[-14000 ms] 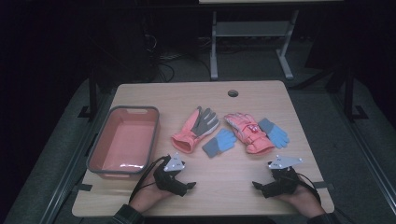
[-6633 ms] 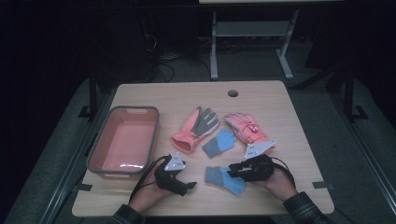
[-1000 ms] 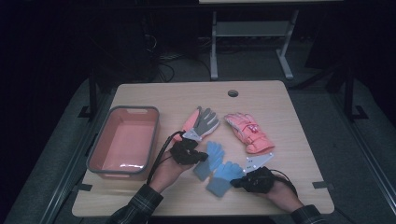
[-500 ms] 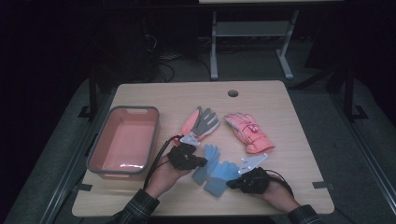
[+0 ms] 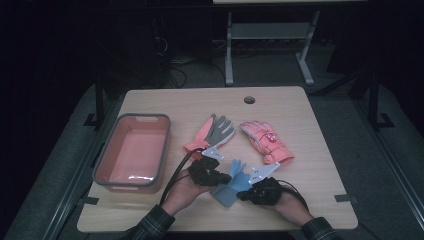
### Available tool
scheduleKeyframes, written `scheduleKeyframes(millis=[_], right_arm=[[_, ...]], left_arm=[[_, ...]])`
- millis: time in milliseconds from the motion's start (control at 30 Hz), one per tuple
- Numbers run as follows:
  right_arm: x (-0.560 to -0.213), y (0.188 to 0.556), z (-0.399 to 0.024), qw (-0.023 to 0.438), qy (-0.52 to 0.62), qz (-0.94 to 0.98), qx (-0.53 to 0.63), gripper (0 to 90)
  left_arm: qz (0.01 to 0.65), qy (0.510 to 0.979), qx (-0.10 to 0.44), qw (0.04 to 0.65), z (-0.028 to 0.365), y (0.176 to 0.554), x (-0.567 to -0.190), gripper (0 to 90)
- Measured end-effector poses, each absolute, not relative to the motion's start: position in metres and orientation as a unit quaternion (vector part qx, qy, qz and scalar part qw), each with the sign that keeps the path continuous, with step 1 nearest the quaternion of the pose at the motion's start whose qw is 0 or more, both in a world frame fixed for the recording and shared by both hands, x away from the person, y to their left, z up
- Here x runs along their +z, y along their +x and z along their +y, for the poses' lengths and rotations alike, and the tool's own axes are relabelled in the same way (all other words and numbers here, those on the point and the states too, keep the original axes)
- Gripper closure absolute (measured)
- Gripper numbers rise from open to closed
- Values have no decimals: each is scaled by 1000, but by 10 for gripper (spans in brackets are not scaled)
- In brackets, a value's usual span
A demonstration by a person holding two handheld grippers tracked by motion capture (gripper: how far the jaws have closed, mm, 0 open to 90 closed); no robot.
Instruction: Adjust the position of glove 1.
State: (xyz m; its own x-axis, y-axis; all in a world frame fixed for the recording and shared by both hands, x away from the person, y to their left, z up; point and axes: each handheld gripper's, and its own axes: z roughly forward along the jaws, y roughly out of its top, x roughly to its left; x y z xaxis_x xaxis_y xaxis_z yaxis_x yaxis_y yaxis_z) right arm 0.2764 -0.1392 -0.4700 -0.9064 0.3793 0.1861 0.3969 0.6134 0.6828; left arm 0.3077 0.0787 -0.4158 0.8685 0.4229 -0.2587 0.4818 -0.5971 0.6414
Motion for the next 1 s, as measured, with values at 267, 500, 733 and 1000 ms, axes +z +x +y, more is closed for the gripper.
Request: scheduleKeyframes(millis=[267, 500, 733, 1000], right_arm=[[-470, 278, -135, 13, -216, -899, -382, 900], [-463, 277, -155, -4, -225, -893, -390, 892], [-460, 277, -203, -32, -277, -876, -394, 736], [-468, 282, -230, -53, -312, -868, -382, 568]], left_arm=[[243, 899, -52, 361, 67, 306, -427, 868], [234, 895, -59, 376, 65, 303, -421, 762], [239, 896, -22, 374, 79, 303, -417, 694], [263, 895, -10, 361, 107, 309, -428, 644]])
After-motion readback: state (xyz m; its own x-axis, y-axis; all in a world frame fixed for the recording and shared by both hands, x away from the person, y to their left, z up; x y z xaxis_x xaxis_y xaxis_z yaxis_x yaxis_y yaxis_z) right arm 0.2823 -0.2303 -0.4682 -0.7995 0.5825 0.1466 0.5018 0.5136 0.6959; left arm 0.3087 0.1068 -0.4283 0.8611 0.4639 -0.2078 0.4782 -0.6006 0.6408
